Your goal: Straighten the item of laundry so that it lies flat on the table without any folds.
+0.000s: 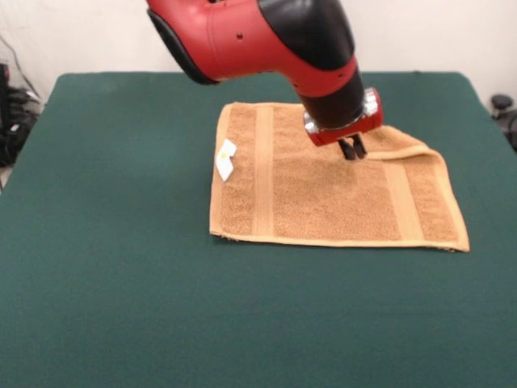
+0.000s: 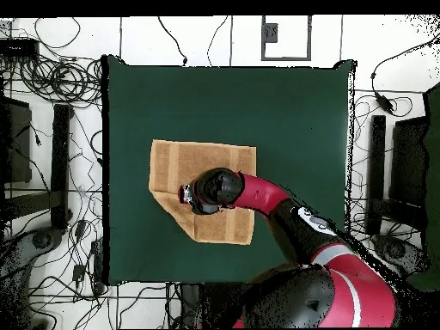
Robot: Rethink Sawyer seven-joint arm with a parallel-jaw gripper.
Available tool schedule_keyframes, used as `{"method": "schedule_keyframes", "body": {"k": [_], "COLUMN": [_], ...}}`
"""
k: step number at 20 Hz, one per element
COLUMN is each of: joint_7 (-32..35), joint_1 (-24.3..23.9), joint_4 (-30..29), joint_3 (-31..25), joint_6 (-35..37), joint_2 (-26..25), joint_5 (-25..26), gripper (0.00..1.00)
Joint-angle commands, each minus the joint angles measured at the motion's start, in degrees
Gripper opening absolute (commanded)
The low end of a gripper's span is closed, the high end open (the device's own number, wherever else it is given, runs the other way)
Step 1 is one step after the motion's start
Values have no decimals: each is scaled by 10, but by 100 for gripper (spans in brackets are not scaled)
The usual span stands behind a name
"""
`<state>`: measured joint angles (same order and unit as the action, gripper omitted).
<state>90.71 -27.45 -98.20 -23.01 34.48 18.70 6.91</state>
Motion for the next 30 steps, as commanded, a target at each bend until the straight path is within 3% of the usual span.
{"method": "schedule_keyframes", "body": {"k": [1, 7, 18, 23, 30], "joint_7": [43, 55, 84, 83, 106], "joint_1": [-24, -24, -44, -52, -51], "joint_4": [-29, -44, -132, -150, -196], "joint_3": [-20, -27, -82, -100, -138], "joint_6": [14, 35, 38, 16, -77], "joint_2": [6, 26, 62, 45, 16], "joint_5": [-15, -29, -102, -125, -156], "gripper": [0, 0, 0, 0, 0]}}
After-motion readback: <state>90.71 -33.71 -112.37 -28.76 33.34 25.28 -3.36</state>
